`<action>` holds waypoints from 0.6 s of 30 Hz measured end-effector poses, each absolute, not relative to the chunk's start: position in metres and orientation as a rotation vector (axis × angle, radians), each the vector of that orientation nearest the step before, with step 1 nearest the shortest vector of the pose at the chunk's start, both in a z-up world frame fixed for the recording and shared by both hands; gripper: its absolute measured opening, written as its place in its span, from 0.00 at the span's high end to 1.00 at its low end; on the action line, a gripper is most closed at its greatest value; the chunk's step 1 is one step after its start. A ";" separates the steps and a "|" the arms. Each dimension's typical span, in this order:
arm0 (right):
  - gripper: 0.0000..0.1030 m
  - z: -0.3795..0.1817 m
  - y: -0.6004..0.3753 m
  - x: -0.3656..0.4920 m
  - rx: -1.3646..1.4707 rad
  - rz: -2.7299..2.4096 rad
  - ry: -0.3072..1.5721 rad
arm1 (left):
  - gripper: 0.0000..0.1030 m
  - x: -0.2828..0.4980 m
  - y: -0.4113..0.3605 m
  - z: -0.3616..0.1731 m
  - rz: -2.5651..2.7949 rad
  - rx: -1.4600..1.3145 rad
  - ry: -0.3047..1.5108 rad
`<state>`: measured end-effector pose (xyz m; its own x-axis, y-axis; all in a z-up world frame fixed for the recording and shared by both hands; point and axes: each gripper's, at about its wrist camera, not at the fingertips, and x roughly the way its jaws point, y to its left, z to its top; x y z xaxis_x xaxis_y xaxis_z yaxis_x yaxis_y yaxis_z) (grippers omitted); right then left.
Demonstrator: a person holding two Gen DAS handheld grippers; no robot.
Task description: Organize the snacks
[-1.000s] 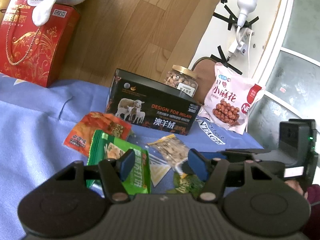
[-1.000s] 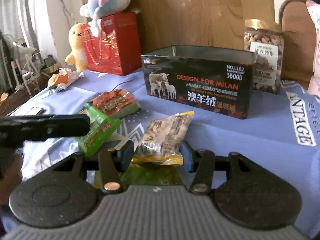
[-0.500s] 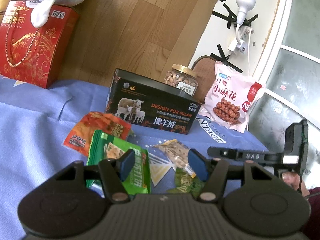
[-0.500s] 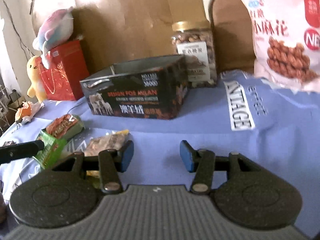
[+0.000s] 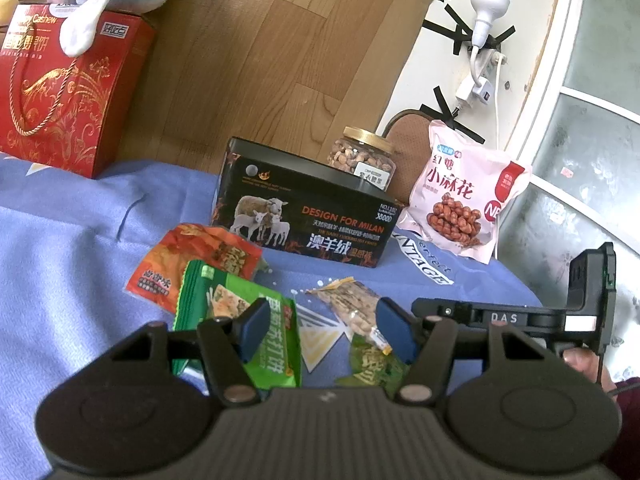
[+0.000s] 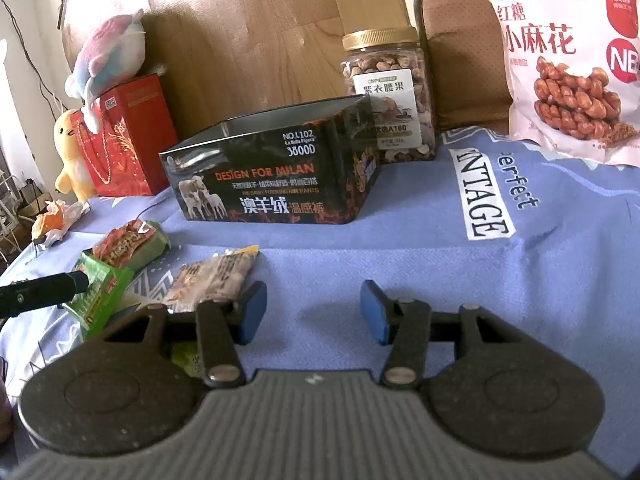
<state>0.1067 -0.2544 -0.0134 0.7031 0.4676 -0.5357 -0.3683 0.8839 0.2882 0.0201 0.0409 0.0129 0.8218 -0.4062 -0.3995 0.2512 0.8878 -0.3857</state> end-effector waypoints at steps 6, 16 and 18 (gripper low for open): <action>0.47 -0.013 -0.256 0.106 0.171 0.466 0.637 | 0.42 0.020 0.040 0.013 -0.357 -0.317 0.495; 0.47 -0.013 -0.257 0.105 0.180 0.468 0.635 | 0.42 0.021 0.038 0.013 -0.354 -0.298 0.496; 0.47 -0.013 -0.257 0.105 0.179 0.469 0.635 | 0.42 0.021 0.038 0.013 -0.355 -0.297 0.496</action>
